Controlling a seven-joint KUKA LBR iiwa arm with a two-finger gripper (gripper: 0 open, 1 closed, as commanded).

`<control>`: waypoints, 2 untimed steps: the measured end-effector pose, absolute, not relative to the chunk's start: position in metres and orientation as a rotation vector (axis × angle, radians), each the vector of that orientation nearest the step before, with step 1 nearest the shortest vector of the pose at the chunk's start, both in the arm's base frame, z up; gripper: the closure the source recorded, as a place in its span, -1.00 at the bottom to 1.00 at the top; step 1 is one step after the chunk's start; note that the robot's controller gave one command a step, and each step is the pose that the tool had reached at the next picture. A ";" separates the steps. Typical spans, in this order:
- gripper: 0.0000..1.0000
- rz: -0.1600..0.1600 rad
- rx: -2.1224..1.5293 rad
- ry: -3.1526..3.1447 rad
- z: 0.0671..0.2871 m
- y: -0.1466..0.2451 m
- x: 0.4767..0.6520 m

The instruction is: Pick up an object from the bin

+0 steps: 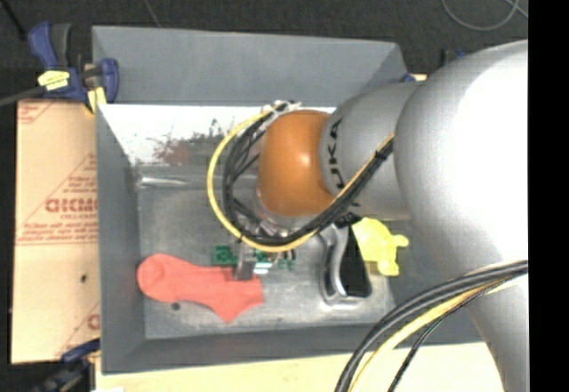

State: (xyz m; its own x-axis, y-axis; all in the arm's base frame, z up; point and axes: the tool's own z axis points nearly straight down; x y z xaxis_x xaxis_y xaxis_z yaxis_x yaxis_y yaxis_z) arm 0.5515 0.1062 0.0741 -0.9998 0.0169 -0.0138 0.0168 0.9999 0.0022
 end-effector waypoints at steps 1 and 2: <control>1.00 -0.002 -0.550 3.068 0.193 0.101 0.576; 1.00 -0.001 -0.551 3.074 0.190 0.101 0.575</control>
Offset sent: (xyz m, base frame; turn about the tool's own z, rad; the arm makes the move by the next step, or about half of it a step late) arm 0.0000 0.0000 0.0000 0.0000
